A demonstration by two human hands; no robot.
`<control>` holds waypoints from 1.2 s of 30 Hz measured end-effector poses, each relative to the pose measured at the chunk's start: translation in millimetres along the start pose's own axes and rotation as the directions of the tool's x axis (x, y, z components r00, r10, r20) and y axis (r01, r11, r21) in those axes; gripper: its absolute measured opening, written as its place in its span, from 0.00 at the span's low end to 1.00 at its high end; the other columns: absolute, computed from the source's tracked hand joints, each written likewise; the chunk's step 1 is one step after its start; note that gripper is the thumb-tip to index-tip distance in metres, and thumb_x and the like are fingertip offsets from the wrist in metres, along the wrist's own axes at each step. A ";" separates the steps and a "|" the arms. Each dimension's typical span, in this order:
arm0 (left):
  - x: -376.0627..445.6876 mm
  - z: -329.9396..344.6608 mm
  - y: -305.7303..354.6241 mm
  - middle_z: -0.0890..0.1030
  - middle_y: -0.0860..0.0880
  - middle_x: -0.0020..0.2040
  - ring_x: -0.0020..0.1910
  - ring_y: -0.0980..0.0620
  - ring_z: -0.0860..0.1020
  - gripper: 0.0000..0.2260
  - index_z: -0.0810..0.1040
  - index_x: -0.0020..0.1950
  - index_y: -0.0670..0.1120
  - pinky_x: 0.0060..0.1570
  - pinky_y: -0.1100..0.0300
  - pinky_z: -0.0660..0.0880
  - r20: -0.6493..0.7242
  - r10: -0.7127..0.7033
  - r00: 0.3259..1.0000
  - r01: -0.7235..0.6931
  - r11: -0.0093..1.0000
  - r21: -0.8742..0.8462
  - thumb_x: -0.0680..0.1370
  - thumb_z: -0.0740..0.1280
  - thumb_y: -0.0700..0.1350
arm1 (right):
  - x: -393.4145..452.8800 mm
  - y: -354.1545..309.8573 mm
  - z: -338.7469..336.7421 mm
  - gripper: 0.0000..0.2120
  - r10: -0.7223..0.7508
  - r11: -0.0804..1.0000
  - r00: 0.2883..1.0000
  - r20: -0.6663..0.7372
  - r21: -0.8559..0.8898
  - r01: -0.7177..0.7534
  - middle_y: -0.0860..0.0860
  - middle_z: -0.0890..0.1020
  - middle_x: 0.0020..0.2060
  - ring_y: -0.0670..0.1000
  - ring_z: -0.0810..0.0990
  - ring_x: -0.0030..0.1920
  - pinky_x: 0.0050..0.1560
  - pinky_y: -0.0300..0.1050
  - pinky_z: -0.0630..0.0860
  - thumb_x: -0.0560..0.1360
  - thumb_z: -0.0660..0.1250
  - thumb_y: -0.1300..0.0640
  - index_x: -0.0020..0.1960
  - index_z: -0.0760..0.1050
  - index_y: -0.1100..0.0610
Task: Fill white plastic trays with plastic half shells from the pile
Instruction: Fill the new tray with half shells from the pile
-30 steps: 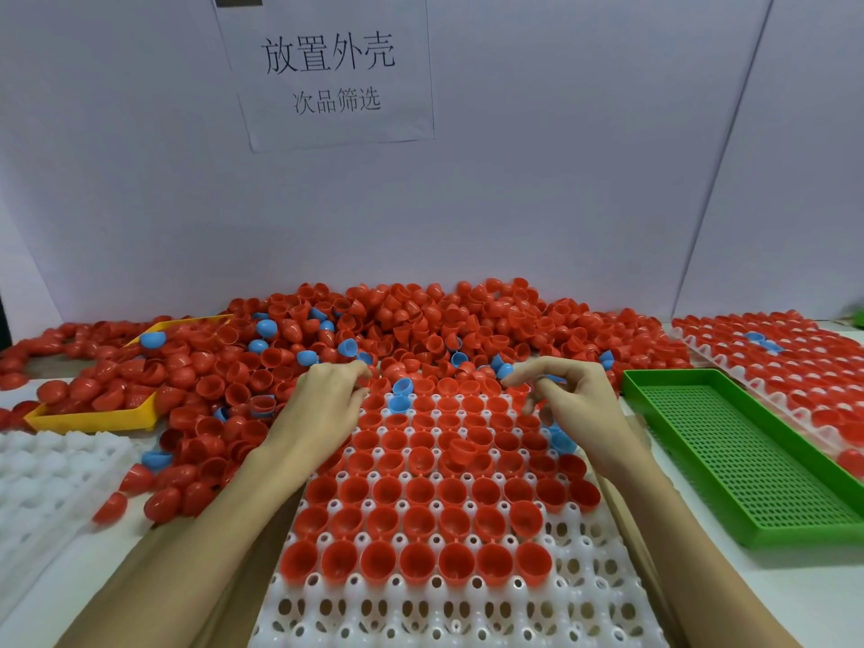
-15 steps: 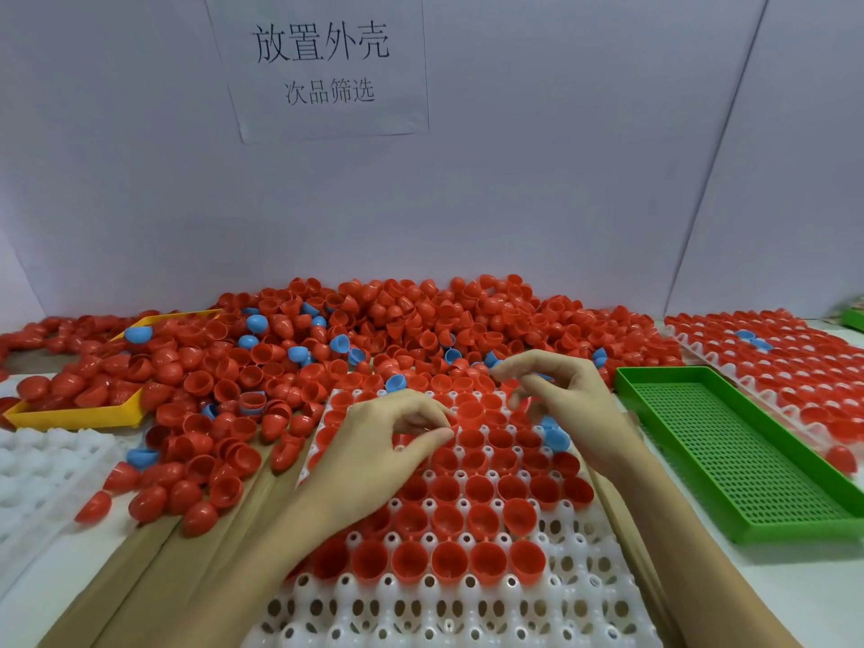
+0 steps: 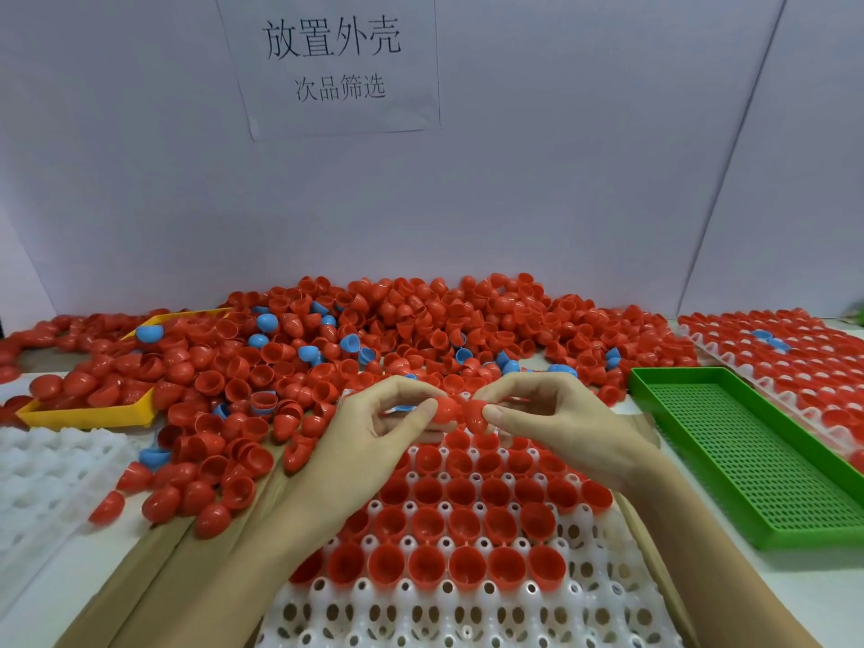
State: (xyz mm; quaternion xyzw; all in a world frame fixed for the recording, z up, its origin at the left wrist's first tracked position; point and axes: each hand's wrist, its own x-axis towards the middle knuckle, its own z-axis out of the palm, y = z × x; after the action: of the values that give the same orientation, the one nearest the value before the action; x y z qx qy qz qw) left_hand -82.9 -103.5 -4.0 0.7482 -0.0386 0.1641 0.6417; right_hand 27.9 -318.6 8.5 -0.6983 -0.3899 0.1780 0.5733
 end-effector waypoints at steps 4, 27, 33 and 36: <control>-3.0 5.9 -1.5 0.85 0.53 0.56 0.49 0.49 0.87 0.11 0.81 0.58 0.53 0.56 0.57 0.82 -0.050 0.016 0.999 -0.015 1.000 0.022 0.77 0.74 0.49 | 0.9 -1.3 1.2 0.07 -0.012 1.000 1.000 0.016 0.024 0.012 0.49 0.84 0.63 0.52 0.83 0.65 0.65 0.41 0.78 0.77 0.77 0.48 0.45 0.85 0.51; -23.2 27.9 16.6 0.86 0.54 0.47 0.41 0.54 0.86 0.11 0.84 0.48 0.57 0.43 0.65 0.80 0.061 -0.144 0.988 0.135 0.982 0.133 0.73 0.79 0.41 | 1.6 6.2 -19.8 0.08 -0.065 0.987 0.981 -0.185 0.132 0.090 0.58 0.87 0.48 0.53 0.84 0.42 0.43 0.41 0.80 0.84 0.66 0.60 0.56 0.83 0.60; -46.8 82.9 18.3 0.78 0.60 0.57 0.51 0.59 0.84 0.09 0.82 0.51 0.56 0.49 0.64 0.82 0.275 0.047 0.960 -0.115 0.965 0.236 0.75 0.78 0.45 | 3.3 18.3 -24.4 0.08 0.009 0.992 0.945 -0.327 0.123 0.033 0.56 0.86 0.44 0.50 0.82 0.39 0.43 0.43 0.78 0.84 0.66 0.61 0.55 0.84 0.59; -49.3 95.9 11.8 0.76 0.62 0.56 0.52 0.60 0.82 0.09 0.82 0.53 0.53 0.51 0.65 0.80 0.313 0.110 0.944 -0.203 0.937 0.284 0.75 0.77 0.47 | 2.8 15.9 -22.9 0.08 0.003 0.992 0.945 -0.326 0.120 0.038 0.56 0.86 0.44 0.50 0.82 0.38 0.42 0.42 0.79 0.84 0.66 0.60 0.55 0.84 0.58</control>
State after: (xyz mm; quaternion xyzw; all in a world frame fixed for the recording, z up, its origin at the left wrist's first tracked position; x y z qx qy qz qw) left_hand -113.7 -206.4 -19.1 0.8506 -0.1664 0.1069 0.4872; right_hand 51.0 -332.3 0.5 -0.6777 -0.2842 0.0791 0.6736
